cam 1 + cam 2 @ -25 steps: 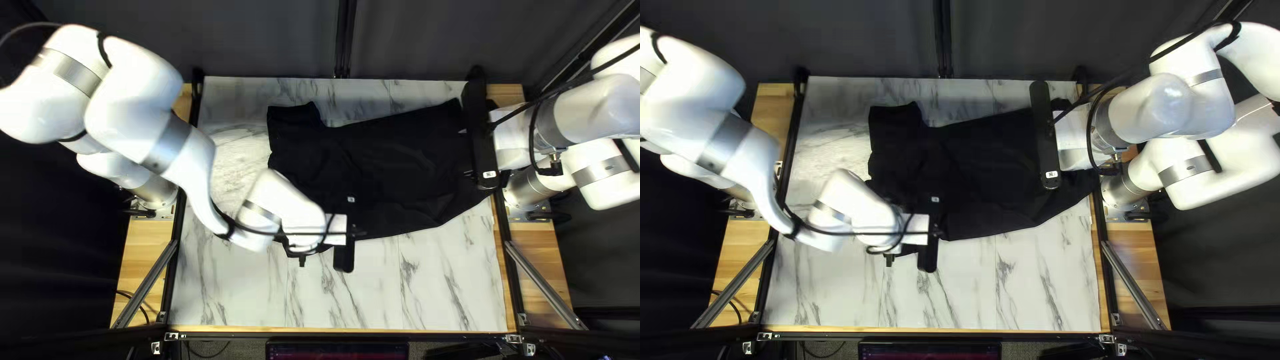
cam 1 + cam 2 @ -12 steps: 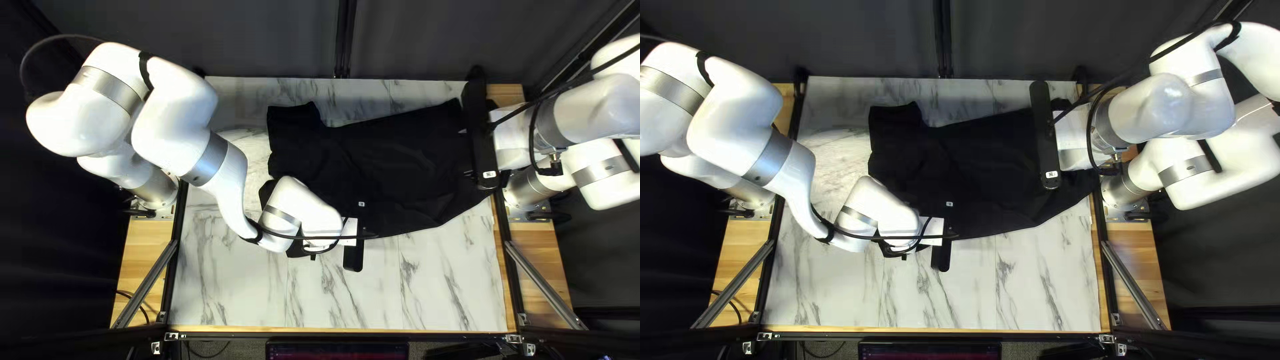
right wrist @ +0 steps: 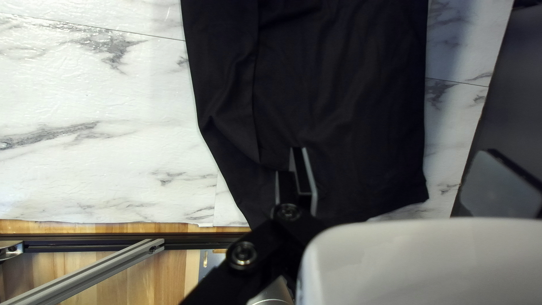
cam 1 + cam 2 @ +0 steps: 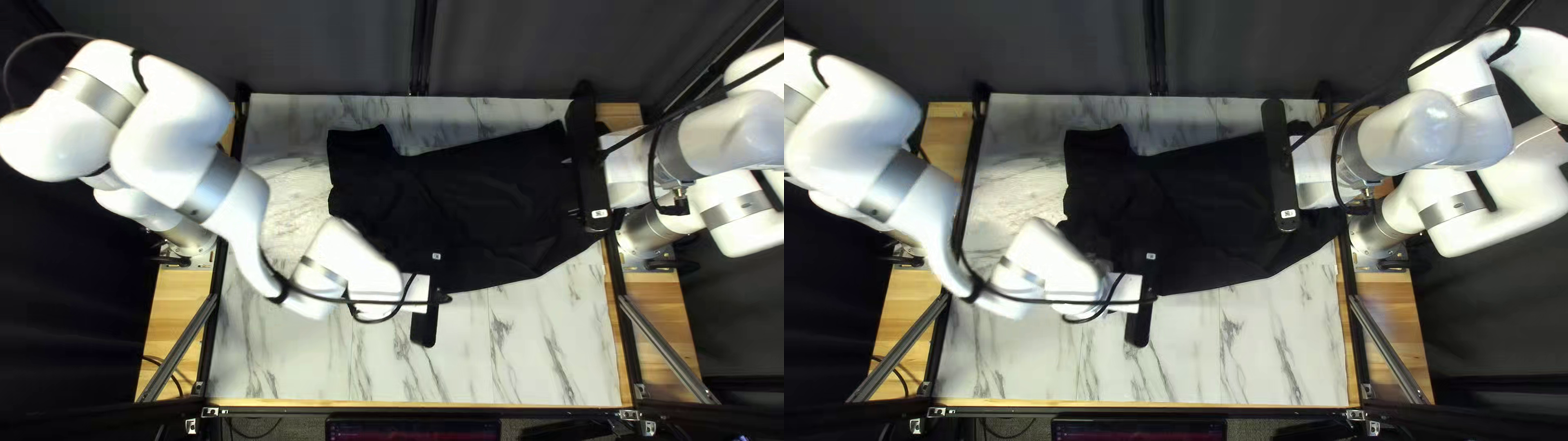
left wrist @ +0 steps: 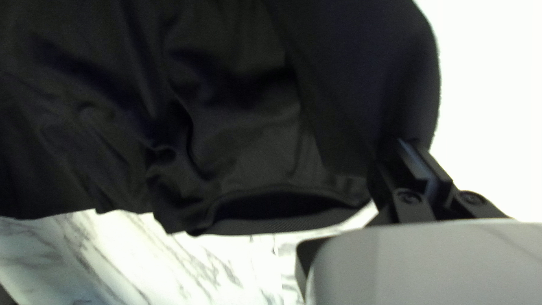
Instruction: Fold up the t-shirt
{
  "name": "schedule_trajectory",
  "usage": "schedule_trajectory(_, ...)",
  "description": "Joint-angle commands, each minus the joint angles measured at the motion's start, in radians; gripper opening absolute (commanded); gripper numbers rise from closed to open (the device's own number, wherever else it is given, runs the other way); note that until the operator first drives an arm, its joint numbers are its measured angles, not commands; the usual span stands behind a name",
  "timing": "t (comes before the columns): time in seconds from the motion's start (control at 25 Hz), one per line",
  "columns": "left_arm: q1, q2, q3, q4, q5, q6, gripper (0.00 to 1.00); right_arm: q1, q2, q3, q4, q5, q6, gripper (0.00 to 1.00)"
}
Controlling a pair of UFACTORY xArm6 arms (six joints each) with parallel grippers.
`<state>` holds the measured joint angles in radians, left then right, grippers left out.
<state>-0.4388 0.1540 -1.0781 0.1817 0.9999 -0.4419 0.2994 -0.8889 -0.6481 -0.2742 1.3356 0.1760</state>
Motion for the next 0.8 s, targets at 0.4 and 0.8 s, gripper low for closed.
schedule_trajectory(0.4,-0.131,-0.080,0.026,0.004,-0.044,-0.034,0.00,0.000,0.000,0.000,0.000,0.000,0.000,1.00)
schedule_trajectory(0.8,-0.192,-0.218,0.176,0.016,-0.030,-0.099,0.00,0.000,0.000,0.000,0.000,0.000,0.000,1.00)
